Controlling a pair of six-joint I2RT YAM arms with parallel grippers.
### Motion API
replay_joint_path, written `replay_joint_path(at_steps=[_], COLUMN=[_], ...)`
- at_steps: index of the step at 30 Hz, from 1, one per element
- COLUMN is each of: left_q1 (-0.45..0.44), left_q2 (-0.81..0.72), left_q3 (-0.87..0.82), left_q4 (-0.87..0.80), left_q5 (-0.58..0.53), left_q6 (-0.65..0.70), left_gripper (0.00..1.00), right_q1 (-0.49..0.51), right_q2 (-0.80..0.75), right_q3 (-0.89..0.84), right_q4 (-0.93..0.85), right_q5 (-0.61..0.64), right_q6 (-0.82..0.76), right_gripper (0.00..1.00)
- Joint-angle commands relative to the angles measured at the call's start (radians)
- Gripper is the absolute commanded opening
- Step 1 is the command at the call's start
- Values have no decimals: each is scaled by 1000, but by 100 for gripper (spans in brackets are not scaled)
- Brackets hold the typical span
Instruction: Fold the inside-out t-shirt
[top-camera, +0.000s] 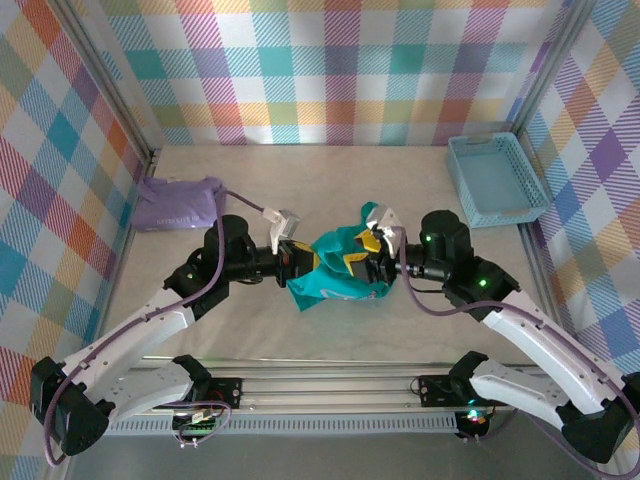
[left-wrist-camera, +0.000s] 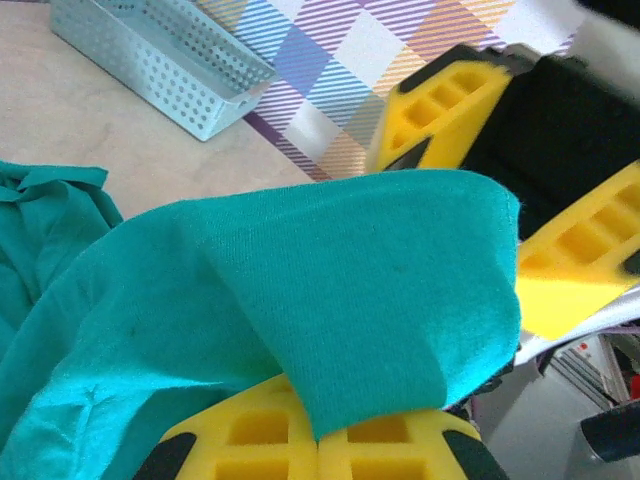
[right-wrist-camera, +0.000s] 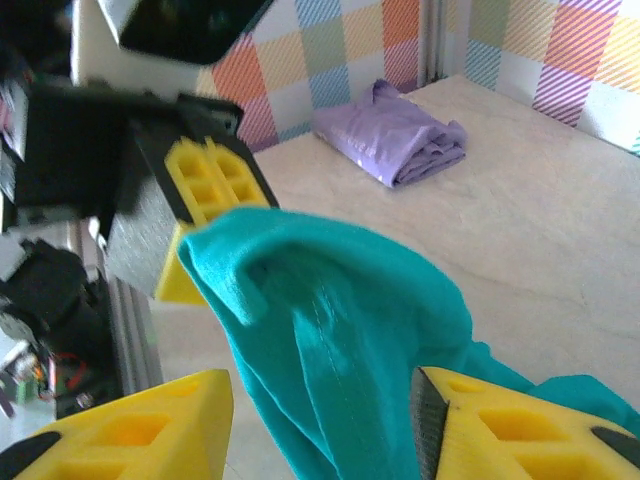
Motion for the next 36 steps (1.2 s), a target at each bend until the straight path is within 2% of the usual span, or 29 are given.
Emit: replay_joint_path(at_steps=[1,3,5,10,17,25,33,36], left_q1=[5,5,5,5,12,30,21,6], left_q2=[-17,-17,-14,-17,-20,-14,-44,-98], left_q3=[2,4,6,7,4,-17,34,40], left_q4=[22,16,14,-3,-25,-29,-262,-329], left_q5=[62,63,70,58,6,-20,-274,-344], left_q6=[4,3,3,7,-3,-13,58,77], left_gripper=[0,0,0,0,0,1,37,46], right_q1=[1,1,1,1,-2,-40,-46,-45], right_q2=[17,39,62,109,41,29,121,156], right_q3=[-32,-33,-32,2,-23,-16,24,44], right_q4=[8,26,52,71,50,43,163,159], right_q5=[-47,-89,-77,-87,-68,-278,-349,-335], right_q6=[-146,-151,-138,-129,-120,3,225,266], right_gripper=[52,52,51,42,7,0,0,0])
